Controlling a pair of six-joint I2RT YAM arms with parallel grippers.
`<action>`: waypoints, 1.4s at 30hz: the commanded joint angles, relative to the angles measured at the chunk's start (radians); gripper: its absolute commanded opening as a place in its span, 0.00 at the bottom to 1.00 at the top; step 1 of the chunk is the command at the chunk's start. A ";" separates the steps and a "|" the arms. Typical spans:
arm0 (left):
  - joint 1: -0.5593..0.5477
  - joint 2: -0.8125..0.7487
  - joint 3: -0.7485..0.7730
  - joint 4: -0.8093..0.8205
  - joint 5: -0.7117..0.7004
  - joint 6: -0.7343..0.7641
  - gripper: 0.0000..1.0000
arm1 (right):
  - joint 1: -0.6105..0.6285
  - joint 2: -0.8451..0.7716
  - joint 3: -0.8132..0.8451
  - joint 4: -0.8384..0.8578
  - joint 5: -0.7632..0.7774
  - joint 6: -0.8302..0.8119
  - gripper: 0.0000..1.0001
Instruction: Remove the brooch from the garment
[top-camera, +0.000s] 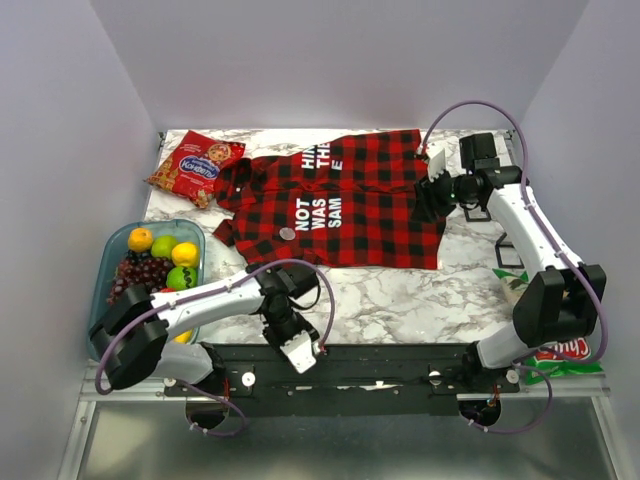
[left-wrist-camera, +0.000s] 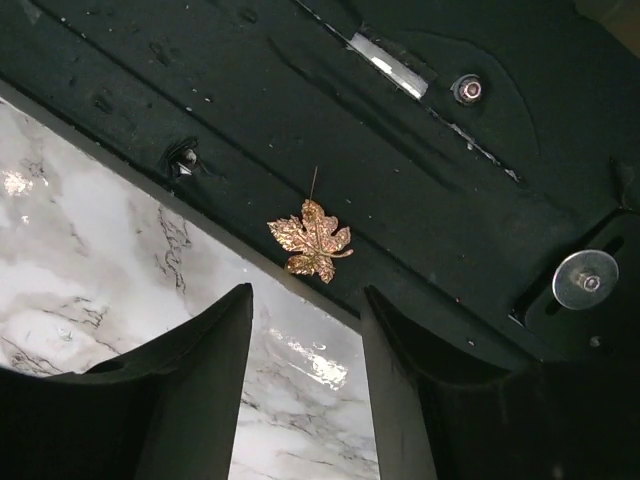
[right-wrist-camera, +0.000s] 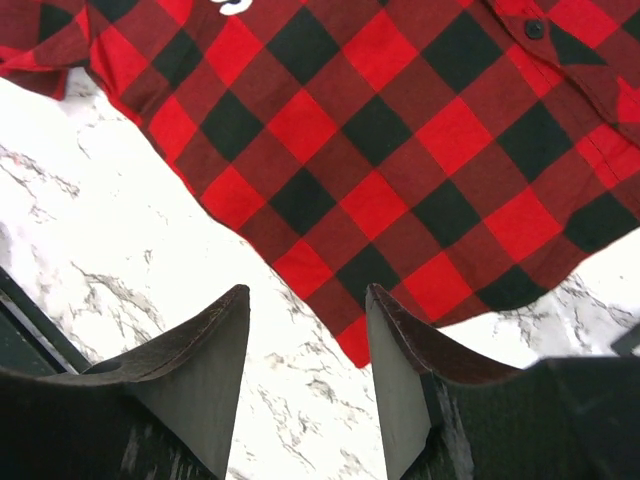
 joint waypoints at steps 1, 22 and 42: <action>-0.040 -0.112 -0.077 0.122 -0.078 -0.014 0.57 | 0.001 -0.031 -0.012 0.055 -0.056 0.050 0.57; -0.116 -0.253 -0.318 0.360 -0.179 0.066 0.50 | 0.001 -0.137 -0.109 0.127 0.010 0.086 0.57; -0.140 -0.295 -0.405 0.441 -0.155 0.074 0.50 | 0.001 -0.054 -0.041 0.115 -0.029 0.089 0.57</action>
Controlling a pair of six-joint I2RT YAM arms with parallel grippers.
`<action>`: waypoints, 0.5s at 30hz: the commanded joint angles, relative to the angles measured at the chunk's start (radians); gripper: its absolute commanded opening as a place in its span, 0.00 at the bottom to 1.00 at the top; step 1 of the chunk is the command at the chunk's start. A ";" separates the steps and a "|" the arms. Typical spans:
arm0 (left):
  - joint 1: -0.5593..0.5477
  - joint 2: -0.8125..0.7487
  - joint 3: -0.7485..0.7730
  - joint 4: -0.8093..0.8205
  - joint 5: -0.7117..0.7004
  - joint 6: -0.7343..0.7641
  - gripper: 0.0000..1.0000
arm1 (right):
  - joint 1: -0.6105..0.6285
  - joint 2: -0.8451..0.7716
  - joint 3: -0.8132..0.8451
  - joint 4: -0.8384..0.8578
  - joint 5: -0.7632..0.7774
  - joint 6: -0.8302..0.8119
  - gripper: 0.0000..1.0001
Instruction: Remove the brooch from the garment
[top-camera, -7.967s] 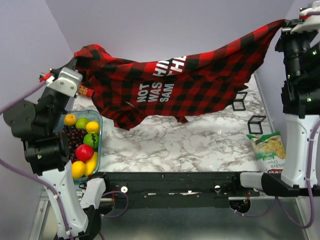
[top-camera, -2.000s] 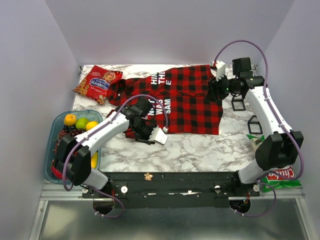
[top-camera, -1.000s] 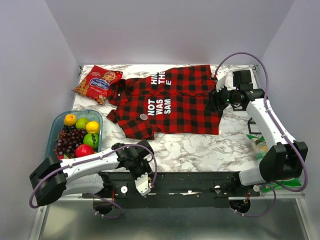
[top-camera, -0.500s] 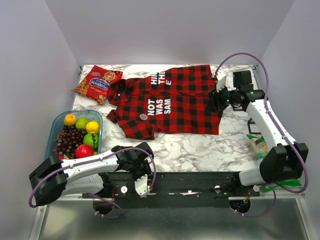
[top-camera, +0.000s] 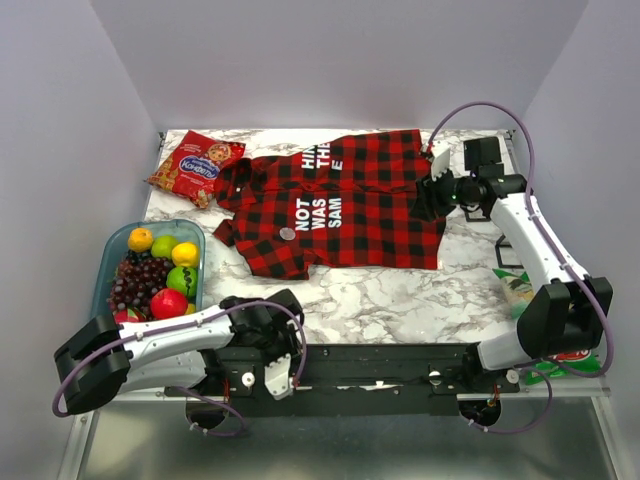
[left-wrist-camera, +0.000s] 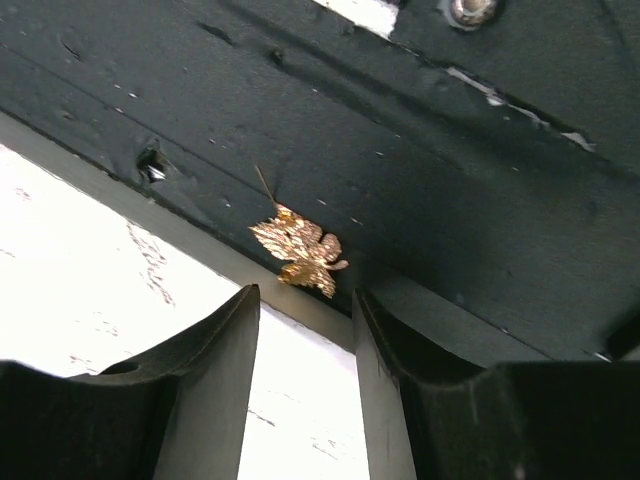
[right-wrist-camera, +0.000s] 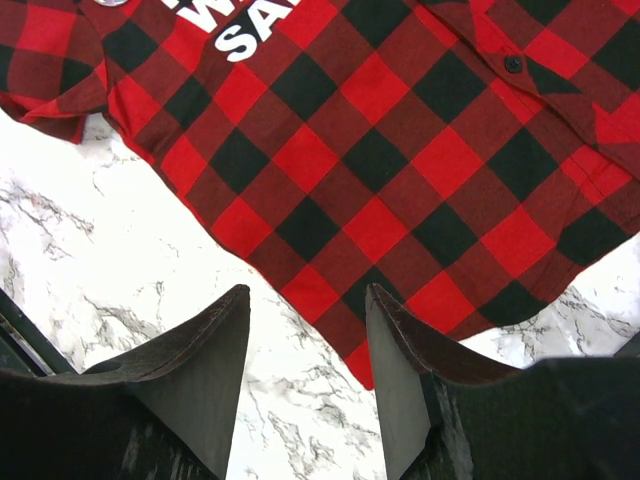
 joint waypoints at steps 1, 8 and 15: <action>-0.023 -0.002 -0.049 0.116 0.017 -0.030 0.49 | 0.001 0.029 0.033 0.000 -0.019 -0.003 0.57; -0.032 -0.060 -0.090 0.142 0.061 -0.016 0.34 | 0.001 0.055 0.042 0.000 -0.030 0.007 0.57; -0.034 -0.101 -0.138 0.174 0.101 -0.016 0.10 | 0.001 0.077 0.051 0.001 -0.031 0.017 0.57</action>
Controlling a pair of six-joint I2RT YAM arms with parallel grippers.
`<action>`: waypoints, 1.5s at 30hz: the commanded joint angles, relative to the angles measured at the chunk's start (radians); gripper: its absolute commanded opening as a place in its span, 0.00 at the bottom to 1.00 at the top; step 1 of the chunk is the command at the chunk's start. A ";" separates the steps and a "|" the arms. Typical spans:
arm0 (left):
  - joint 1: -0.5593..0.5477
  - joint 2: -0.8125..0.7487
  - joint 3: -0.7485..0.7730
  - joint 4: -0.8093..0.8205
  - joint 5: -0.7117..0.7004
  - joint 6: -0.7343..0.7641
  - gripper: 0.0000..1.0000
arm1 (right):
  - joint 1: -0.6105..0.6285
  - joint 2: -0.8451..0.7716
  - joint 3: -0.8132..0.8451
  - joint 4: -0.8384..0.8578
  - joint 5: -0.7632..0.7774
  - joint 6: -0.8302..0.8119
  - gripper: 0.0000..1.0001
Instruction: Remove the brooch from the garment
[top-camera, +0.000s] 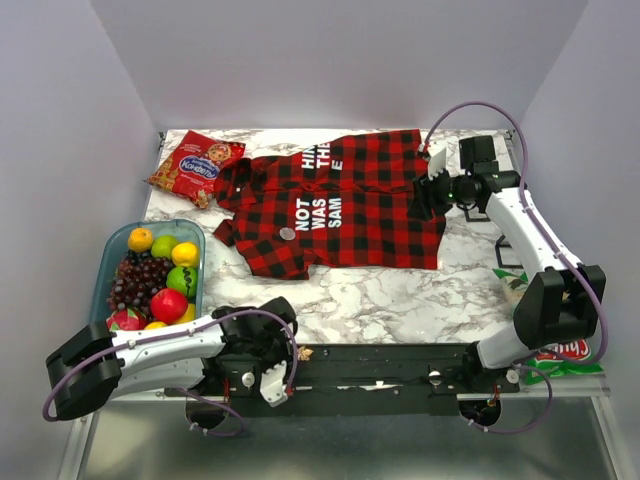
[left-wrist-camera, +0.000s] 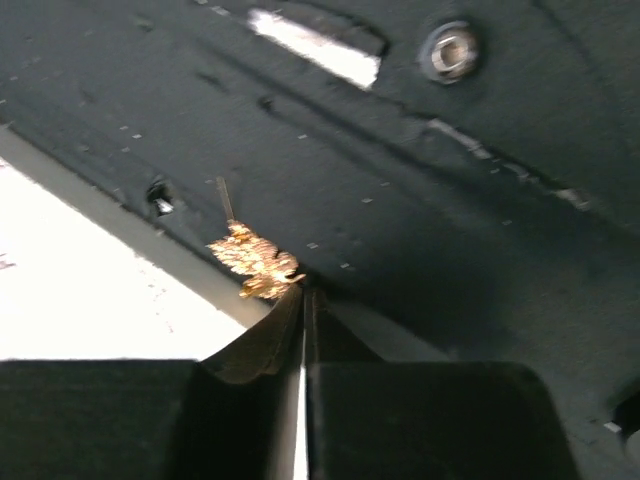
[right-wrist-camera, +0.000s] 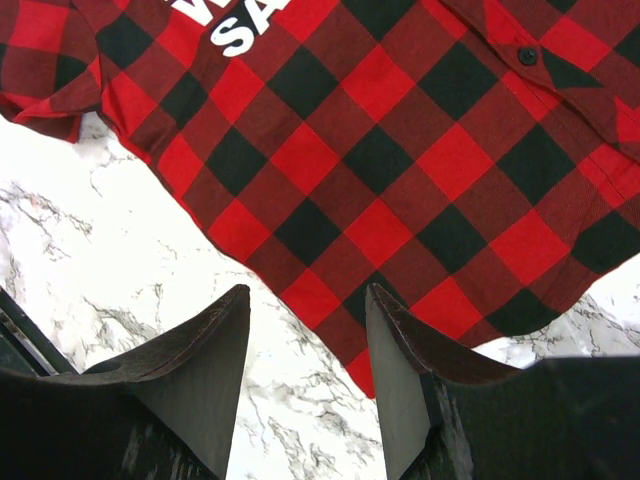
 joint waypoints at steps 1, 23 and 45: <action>-0.009 -0.021 -0.028 0.052 0.062 -0.016 0.09 | 0.001 0.015 0.031 0.001 -0.023 0.017 0.57; -0.009 -0.033 -0.086 0.243 0.034 -0.082 0.34 | 0.001 0.038 0.023 0.000 -0.026 0.032 0.57; -0.005 -0.070 -0.084 0.082 0.084 0.024 0.49 | 0.001 0.041 0.017 -0.005 -0.033 0.035 0.57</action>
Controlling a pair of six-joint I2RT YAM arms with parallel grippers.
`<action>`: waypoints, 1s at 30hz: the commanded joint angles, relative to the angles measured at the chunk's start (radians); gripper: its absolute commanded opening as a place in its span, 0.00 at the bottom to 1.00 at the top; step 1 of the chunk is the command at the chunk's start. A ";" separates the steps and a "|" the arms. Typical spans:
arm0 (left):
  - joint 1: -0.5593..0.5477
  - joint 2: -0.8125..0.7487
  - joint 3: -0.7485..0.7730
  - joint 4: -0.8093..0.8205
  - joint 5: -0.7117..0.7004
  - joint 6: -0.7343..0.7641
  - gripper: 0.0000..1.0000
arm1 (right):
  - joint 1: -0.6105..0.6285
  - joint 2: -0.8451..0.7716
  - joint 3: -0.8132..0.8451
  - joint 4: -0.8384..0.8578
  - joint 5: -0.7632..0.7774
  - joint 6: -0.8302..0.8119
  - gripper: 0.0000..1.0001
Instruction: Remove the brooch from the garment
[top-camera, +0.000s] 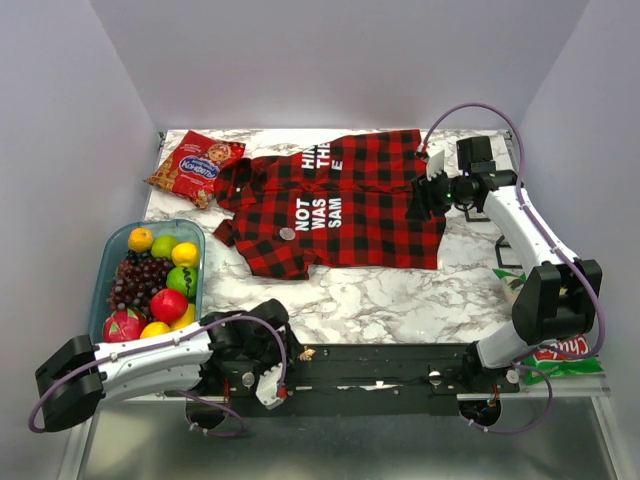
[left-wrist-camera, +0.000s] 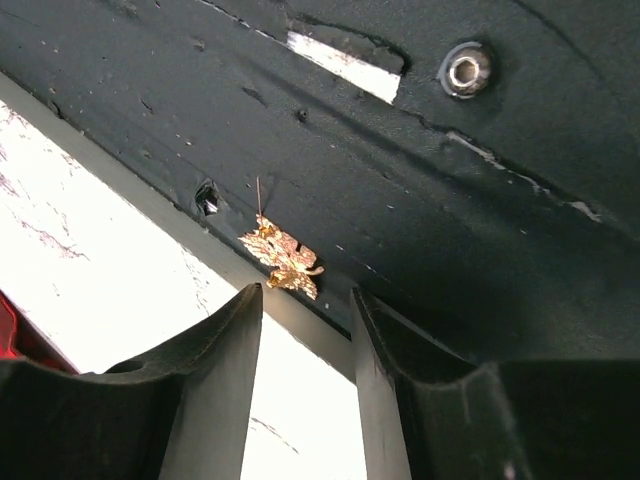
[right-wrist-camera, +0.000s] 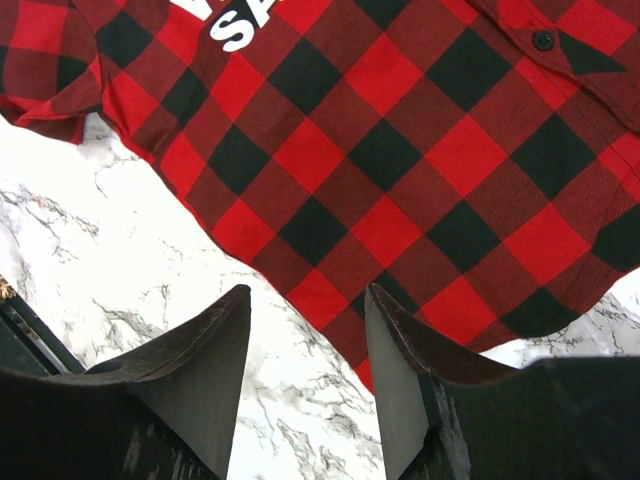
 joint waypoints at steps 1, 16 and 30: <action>0.001 0.112 -0.009 0.073 0.060 0.021 0.49 | 0.000 0.007 0.010 -0.005 -0.025 0.010 0.57; 0.001 0.235 0.000 0.199 0.129 0.076 0.26 | 0.001 -0.013 -0.010 -0.003 -0.012 0.009 0.57; 0.001 0.123 0.016 0.270 0.086 -0.094 0.00 | 0.001 0.019 0.021 0.000 -0.023 0.030 0.57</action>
